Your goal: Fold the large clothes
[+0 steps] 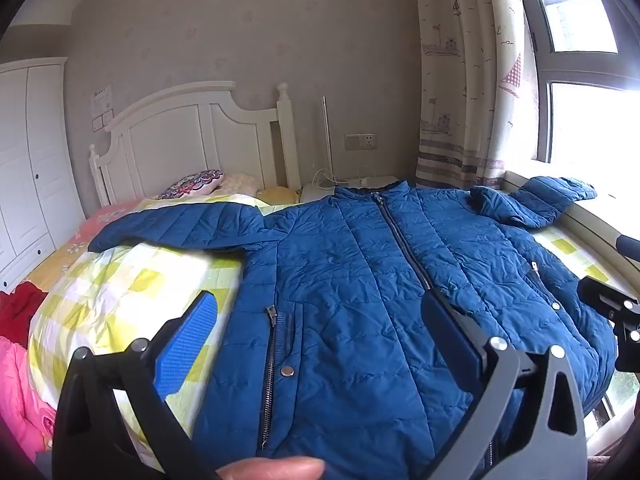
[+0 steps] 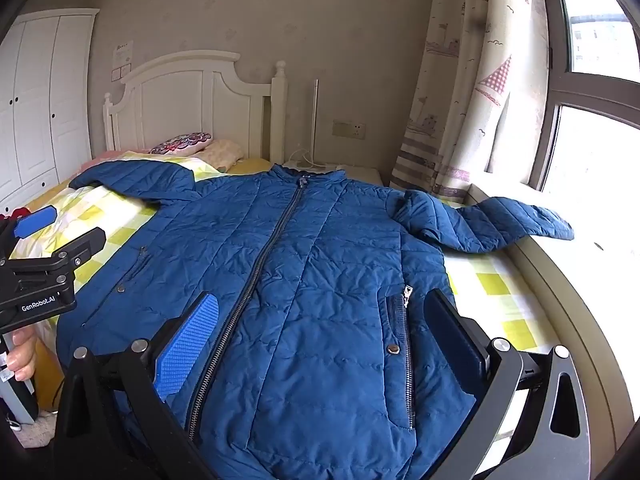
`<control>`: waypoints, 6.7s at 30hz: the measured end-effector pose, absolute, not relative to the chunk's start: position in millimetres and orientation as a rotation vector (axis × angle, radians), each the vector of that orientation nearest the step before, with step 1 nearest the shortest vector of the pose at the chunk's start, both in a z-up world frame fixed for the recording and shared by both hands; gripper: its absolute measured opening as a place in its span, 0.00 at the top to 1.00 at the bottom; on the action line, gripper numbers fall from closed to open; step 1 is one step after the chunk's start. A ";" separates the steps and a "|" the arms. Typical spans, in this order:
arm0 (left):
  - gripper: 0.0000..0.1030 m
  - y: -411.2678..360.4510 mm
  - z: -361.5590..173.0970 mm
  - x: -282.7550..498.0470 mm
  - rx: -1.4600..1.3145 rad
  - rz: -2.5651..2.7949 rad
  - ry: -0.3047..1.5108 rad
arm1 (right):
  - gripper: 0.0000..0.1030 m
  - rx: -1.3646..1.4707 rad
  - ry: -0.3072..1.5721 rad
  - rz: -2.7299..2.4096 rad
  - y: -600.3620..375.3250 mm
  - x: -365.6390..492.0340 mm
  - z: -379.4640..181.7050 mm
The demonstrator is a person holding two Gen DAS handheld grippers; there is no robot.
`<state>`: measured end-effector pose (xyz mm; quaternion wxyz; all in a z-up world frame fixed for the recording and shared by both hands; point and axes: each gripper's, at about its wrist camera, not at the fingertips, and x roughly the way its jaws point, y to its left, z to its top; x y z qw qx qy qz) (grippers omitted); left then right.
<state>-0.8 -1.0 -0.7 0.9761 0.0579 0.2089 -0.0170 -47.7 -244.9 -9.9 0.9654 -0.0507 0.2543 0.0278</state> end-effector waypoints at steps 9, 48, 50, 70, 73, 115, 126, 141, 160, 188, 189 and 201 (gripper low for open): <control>0.02 -2.9 -4.9 3.3 0.110 -0.020 0.440 | 0.05 -0.088 0.554 0.063 -245.3 -43.4 -14.6; 0.02 6.5 -15.0 2.6 0.106 -0.023 0.456 | 0.05 -0.080 0.578 0.073 -245.9 -38.9 -24.0; 0.02 6.0 -14.7 2.7 0.106 -0.022 0.456 | 0.05 -0.080 0.579 0.073 -245.5 -39.1 -24.7; 0.02 8.1 -15.0 3.0 0.107 -0.021 0.463 | 0.05 -0.073 0.589 0.079 -247.1 -38.1 -26.1; 0.02 7.6 -14.5 3.0 0.107 -0.021 0.464 | 0.05 -0.073 0.590 0.079 -247.3 -38.0 -26.0; 0.02 -1.9 -37.8 118.2 0.308 -0.028 0.667 | 0.05 0.043 0.684 -0.069 -316.2 24.3 -41.1; 0.02 1.1 -88.4 300.7 0.248 0.014 0.875 | 0.05 0.399 0.772 -0.427 -521.6 198.1 -73.3; 0.02 27.1 -101.9 315.8 0.033 -0.070 0.942 | 0.77 0.159 0.530 -0.208 -433.5 276.2 -8.3; 0.02 28.1 -102.3 315.4 0.047 -0.097 0.946 | 0.33 0.334 0.729 0.101 -405.4 245.1 -48.9; 0.02 53.1 -95.6 312.3 -0.144 -0.191 0.894 | 0.21 0.140 0.583 0.565 -254.6 313.4 36.9; 0.02 54.7 -95.4 312.5 -0.156 -0.198 0.892 | 0.21 0.119 0.583 0.502 -256.4 309.8 35.8; 0.03 87.6 -83.0 332.1 -0.431 -0.267 0.932 | 0.21 0.077 0.821 -0.158 -399.6 283.3 -88.0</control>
